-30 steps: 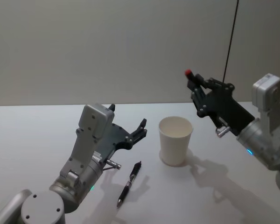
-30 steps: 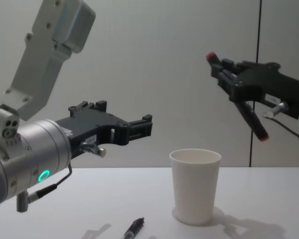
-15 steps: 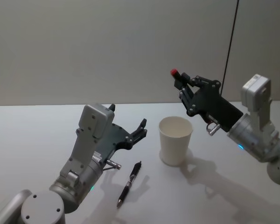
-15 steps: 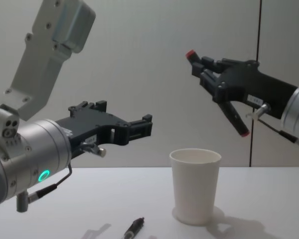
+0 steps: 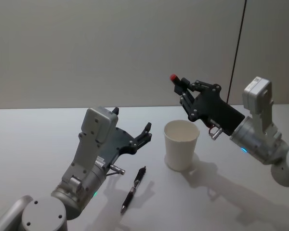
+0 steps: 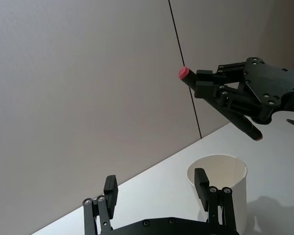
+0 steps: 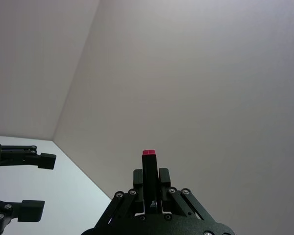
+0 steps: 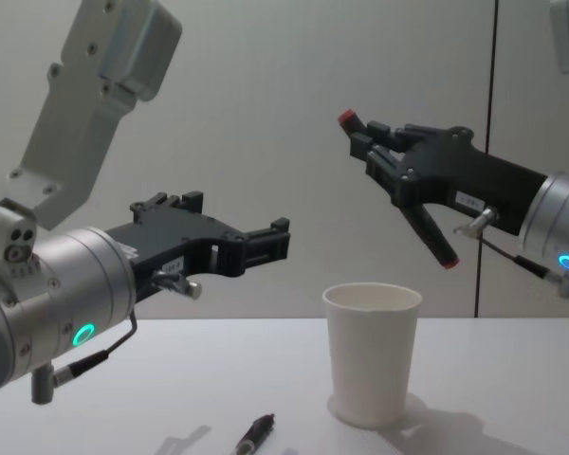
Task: Place the pen into the pen holder.
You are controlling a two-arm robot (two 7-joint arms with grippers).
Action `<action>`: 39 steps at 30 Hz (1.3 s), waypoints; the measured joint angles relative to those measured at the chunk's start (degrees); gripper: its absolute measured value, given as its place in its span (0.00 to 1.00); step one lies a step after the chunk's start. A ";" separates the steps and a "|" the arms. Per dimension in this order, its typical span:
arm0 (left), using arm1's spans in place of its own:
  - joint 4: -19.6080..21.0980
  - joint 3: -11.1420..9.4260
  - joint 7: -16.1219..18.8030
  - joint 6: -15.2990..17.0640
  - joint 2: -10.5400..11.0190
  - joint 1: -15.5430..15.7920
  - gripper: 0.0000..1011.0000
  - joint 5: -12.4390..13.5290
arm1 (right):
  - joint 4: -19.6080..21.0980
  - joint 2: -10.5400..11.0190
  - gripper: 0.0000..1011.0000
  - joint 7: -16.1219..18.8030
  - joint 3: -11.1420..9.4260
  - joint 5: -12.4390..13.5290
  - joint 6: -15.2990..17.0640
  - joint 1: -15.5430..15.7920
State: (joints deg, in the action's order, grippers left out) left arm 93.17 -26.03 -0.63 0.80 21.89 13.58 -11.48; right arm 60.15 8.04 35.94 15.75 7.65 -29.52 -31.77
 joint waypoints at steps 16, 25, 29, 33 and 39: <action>0.00 0.00 0.00 0.00 0.00 0.00 0.99 0.00 | -6.01 -1.36 0.18 2.14 0.83 2.00 -2.24 -2.72; 0.00 0.00 0.00 0.00 0.00 0.00 0.99 0.00 | -8.92 -2.20 0.18 1.40 2.03 2.10 -3.84 -3.14; 0.00 0.00 0.00 0.00 0.00 0.00 0.99 0.00 | -9.82 -2.50 0.18 0.78 2.53 2.03 -4.44 -3.14; 0.00 0.00 0.00 0.00 0.00 0.00 0.99 0.00 | -10.73 -2.81 0.18 0.21 2.93 1.93 -5.09 -3.15; 0.00 0.00 0.00 0.00 0.00 0.00 0.99 0.00 | -12.13 -3.27 0.18 -0.70 3.57 1.65 -6.19 -3.31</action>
State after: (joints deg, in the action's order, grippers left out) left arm 93.17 -26.03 -0.63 0.80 21.89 13.59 -11.48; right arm 48.01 4.78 35.24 19.32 9.29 -35.71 -35.09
